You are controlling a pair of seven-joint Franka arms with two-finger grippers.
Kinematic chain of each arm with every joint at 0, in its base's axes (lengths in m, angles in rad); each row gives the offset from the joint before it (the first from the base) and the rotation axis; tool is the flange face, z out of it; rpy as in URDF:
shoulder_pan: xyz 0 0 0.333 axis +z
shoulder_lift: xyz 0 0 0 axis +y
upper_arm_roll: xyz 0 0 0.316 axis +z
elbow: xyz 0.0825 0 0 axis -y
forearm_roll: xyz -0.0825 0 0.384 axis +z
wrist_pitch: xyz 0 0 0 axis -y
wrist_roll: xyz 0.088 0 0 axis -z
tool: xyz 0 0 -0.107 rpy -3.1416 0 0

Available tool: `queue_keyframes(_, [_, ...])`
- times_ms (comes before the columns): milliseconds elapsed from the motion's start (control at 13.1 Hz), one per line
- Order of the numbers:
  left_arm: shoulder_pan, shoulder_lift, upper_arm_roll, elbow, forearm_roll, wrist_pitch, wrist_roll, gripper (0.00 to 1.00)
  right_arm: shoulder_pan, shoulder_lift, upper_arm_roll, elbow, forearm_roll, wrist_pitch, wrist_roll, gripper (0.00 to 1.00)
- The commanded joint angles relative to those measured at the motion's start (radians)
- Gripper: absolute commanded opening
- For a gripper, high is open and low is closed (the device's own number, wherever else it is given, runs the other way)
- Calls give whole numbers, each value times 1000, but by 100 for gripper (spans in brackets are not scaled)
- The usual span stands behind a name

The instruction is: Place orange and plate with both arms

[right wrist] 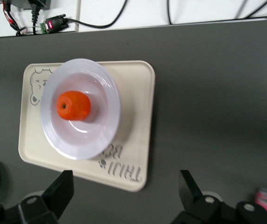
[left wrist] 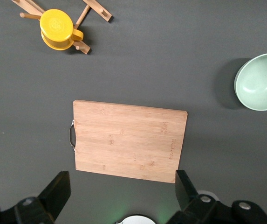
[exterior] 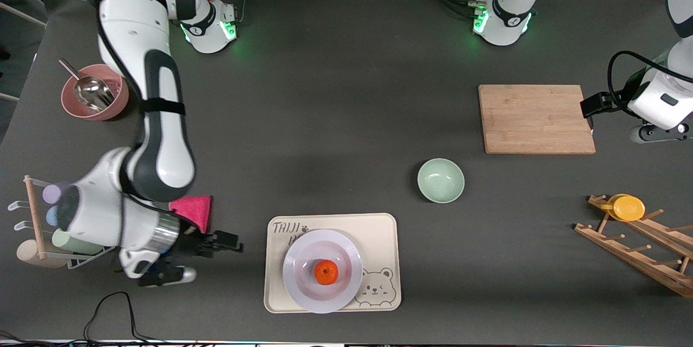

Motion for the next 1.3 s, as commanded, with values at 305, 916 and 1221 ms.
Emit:
queue_keyframes(305, [-8, -12, 10, -5, 9, 6, 10, 100, 22, -236, -78, -55, -229, -245, 122, 100])
queue_keyframes(916, [0, -156, 18, -86, -39, -1, 12, 100, -422, -588, 511, -166, -730, -378, 282, 100])
queue_keyframes(1221, [-2, -152, 16, -59, -36, -16, 12, 100, -712, -798, 822, -419, -797, -325, 308, 100])
